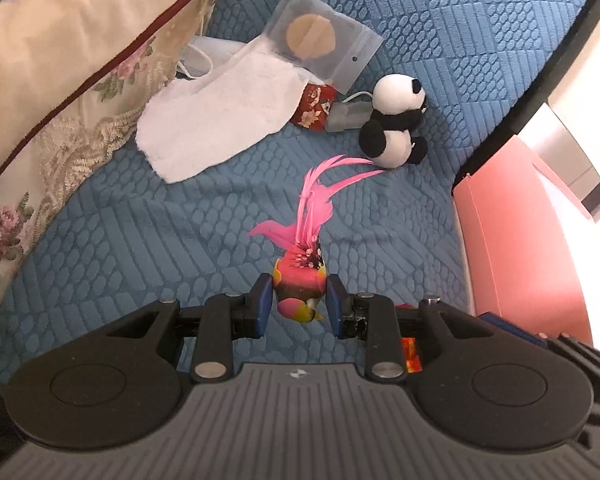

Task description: Organize soft objects

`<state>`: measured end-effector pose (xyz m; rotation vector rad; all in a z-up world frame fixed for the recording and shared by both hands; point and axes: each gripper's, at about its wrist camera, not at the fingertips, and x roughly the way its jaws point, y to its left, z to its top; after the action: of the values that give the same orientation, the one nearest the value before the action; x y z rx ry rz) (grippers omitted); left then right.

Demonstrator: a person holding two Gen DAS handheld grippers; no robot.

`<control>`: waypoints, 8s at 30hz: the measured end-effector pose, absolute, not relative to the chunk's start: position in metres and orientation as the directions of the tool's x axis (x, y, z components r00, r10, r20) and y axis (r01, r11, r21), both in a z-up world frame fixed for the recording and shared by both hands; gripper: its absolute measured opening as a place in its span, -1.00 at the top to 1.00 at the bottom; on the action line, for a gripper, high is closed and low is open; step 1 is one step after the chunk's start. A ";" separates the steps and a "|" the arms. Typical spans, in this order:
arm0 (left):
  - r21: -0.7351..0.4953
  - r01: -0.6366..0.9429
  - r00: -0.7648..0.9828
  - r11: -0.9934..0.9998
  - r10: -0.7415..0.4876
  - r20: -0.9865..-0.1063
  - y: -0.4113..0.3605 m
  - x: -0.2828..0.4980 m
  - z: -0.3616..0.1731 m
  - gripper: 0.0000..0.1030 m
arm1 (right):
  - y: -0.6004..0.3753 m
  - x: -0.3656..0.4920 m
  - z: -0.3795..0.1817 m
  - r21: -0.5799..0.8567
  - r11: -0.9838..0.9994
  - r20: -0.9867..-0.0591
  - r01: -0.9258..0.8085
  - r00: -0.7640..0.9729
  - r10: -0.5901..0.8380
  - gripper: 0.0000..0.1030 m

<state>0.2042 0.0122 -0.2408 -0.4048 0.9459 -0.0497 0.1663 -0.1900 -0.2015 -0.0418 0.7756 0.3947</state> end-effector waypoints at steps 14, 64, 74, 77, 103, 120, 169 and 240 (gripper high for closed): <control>-0.381 -0.137 0.562 0.915 -0.245 -0.790 0.010 0.214 -0.248 0.35 | -0.174 0.184 -0.240 0.055 0.923 -0.762 -0.381 0.582 0.285 -0.02; -0.322 -0.072 0.566 0.944 -0.227 -0.793 0.004 0.198 -0.239 0.35 | -0.190 0.180 -0.236 0.079 0.946 -0.753 -0.315 0.602 0.264 -0.05; -0.369 -0.101 0.569 0.924 -0.251 -0.783 0.015 0.168 -0.215 0.35 | -0.200 0.149 -0.199 0.129 0.948 -0.714 -0.292 0.636 0.293 -0.05; -0.380 -0.094 0.568 0.920 -0.264 -0.780 0.014 0.158 -0.206 0.35 | -0.202 0.141 -0.187 0.128 0.949 -0.708 -0.289 0.643 0.291 -0.06; -0.383 0.080 0.639 0.920 -0.342 -0.689 -0.063 0.134 -0.111 0.35 | -0.253 0.119 -0.074 0.060 0.957 -0.594 -0.284 0.760 0.263 -0.06; -0.374 0.182 0.636 0.909 -0.399 -0.661 -0.135 0.167 -0.067 0.35 | -0.316 0.130 -0.043 0.002 0.976 -0.534 -0.220 0.825 0.187 -0.06; -0.309 0.235 0.512 0.922 -0.388 -0.766 -0.259 0.202 -0.143 -0.54 | -0.446 0.157 -0.147 0.099 0.995 -0.701 0.006 0.710 0.065 -0.57; -0.216 0.067 0.811 0.974 -0.179 -0.557 -0.040 0.100 -0.103 -0.54 | -0.254 0.102 -0.112 0.142 0.957 -0.587 -0.252 0.757 0.287 -0.57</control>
<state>0.0997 -0.0404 -0.1033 -0.1908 0.6116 -0.1322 0.1020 -0.2538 -0.1124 0.0552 0.6484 0.2938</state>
